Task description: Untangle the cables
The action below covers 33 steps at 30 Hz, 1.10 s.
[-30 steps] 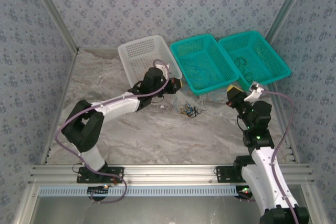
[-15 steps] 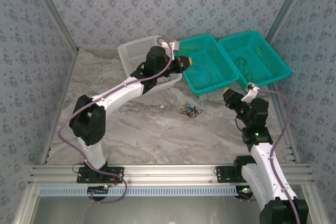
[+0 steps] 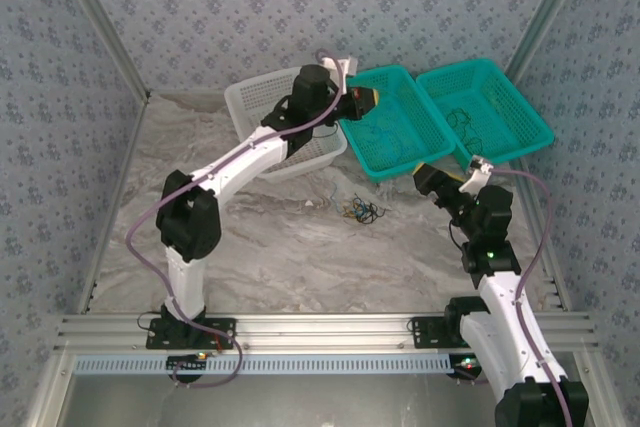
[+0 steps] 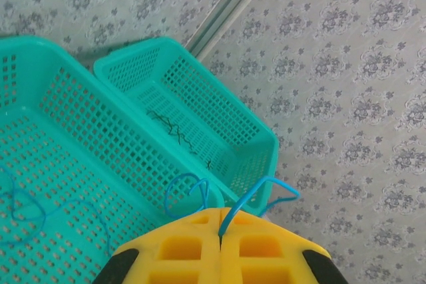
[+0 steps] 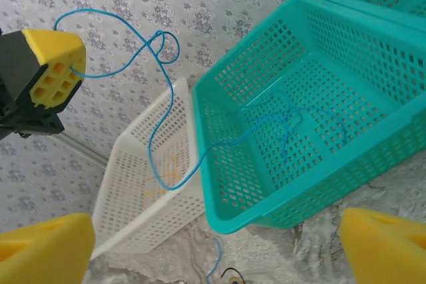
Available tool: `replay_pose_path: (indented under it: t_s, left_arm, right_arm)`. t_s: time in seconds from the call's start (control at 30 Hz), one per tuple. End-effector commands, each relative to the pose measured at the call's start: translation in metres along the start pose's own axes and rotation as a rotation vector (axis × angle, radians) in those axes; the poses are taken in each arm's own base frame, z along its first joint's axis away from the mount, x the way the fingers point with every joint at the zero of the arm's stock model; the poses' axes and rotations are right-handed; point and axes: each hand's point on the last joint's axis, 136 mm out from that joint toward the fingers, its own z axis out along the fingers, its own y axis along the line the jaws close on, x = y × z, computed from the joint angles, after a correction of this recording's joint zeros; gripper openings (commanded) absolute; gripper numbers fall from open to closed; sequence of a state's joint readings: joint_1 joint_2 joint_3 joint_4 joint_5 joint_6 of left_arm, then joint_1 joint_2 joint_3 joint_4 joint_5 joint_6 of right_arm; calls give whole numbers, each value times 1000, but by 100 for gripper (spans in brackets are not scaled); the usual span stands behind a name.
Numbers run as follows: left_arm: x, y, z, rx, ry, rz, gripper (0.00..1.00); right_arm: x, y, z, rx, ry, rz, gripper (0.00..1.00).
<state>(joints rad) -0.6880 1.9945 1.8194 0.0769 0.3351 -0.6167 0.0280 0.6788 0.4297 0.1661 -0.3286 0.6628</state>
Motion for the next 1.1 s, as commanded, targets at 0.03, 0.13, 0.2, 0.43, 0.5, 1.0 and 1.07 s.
replay_pose_path:
  t_s: [0.03,0.13,0.2,0.43,0.5,1.0,1.07]
  left_arm:
    - [-5,5,11,-26,1,51,0]
    - [-10,7,18,-34,-3,68,0]
    - [-12,10,24,-48,1,79,0]
    - [-8,31,41,-124,29,123,1]
    - [-5,38,48,-142,41,133,4]
    - [37,103,67,-343,170,162,56]
    - [37,107,63,-374,177,162,68]
  right_arm:
    - [-6,11,-3,-5,-1,-22,100]
    - [-2,13,-3,-4,22,-26,100]
    - [0,17,-4,-16,41,-69,100]
    - [8,20,-6,0,95,-92,100]
    - [9,21,-7,2,98,-93,100]
    - [9,19,-11,37,116,-105,100]
    - [8,19,-10,37,114,-106,100]
